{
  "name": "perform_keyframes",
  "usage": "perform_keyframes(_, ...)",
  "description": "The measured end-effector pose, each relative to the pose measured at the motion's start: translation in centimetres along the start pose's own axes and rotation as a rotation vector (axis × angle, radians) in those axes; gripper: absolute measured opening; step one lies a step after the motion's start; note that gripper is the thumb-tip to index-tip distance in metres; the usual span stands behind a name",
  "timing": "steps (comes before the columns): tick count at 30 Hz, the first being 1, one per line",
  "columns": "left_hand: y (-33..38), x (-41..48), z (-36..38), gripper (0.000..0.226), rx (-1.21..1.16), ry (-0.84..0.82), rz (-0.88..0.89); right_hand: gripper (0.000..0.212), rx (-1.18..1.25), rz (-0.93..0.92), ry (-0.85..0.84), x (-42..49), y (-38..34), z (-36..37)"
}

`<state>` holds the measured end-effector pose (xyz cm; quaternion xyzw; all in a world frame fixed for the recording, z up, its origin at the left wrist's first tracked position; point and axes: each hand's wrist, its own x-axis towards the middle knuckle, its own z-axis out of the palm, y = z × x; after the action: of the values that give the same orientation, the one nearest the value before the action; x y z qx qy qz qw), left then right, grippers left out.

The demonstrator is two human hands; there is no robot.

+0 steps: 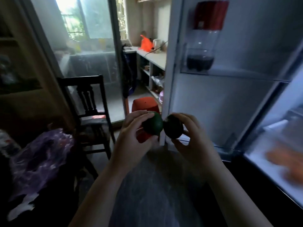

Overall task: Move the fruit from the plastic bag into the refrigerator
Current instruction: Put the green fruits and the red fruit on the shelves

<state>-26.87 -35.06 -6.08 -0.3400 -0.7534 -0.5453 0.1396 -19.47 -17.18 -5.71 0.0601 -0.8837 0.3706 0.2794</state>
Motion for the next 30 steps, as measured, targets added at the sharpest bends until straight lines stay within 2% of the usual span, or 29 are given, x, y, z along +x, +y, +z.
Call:
perform_keyframes(6,6.4,-0.5,9.9,0.057,-0.078,-0.133,0.097,0.067,-0.170,0.105,0.113,-6.7,2.7,-10.2)
perform_keyframes(10,11.1,-1.3,17.2,0.058,-0.161,-0.213,0.147,0.063,-0.149,0.180,0.191,-11.6,4.7,-17.5)
perform_keyframes(21,24.2,-3.9,36.2,0.052,-0.428,-0.460,0.220,0.055,-0.315,0.271,0.401,-24.4,8.8,-35.3)
perform_keyframes(30,31.8,-6.1,48.4,0.050,-0.510,-0.703,0.409,0.060,-0.492,0.478,0.575,-33.6,9.7,-44.4)
